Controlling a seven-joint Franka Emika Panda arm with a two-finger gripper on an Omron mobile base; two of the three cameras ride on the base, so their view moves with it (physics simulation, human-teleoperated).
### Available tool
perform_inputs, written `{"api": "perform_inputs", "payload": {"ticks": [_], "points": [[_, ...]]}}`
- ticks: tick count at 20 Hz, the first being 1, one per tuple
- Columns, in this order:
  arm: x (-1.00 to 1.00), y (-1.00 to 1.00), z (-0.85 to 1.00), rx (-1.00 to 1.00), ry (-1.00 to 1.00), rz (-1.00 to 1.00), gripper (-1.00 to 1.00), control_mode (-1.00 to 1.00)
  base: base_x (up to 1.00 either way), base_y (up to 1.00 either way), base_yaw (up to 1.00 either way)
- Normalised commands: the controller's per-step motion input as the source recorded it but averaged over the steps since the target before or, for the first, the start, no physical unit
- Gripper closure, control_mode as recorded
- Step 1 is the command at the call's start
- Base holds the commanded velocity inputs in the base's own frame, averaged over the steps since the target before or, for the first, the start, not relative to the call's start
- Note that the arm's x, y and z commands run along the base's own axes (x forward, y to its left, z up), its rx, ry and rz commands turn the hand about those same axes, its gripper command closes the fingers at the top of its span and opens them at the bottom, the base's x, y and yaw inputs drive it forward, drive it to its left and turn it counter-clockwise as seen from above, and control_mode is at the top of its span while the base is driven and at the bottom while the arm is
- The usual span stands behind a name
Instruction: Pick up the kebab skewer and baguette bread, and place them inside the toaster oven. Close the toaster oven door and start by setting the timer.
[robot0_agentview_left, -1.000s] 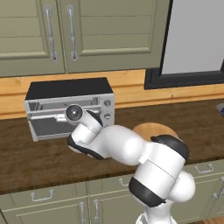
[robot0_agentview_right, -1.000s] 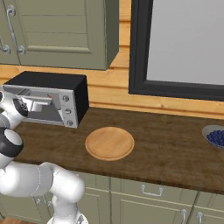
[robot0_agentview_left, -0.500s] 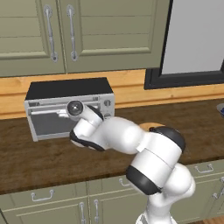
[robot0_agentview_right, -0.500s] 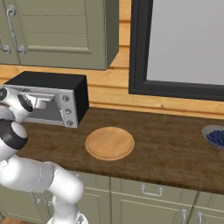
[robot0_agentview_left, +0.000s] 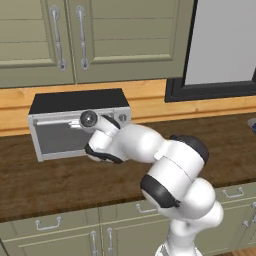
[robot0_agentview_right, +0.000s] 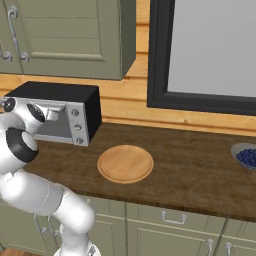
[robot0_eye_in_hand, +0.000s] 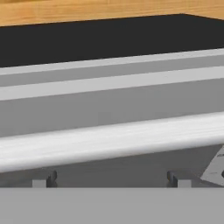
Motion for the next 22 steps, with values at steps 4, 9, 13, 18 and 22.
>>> {"api": "perform_inputs", "payload": {"ticks": [4,9,13,18,22], "points": [[0.36,-0.2,0.0,0.0,-0.01,-0.04,-1.0,-1.0,0.0,0.0,0.0],[0.48,-0.18,0.0,0.0,-0.04,-0.05,-1.0,-1.0,0.0,0.0,0.0],[0.21,-0.14,0.0,0.0,-0.08,-0.05,-1.0,-1.0,0.0,0.0,0.0],[-0.11,-0.03,0.04,0.03,-0.03,-0.04,-1.0,-1.0,0.0,0.0,0.0],[-0.41,0.0,0.35,0.1,0.0,-0.05,-1.0,-1.0,0.0,0.0,0.0]]}}
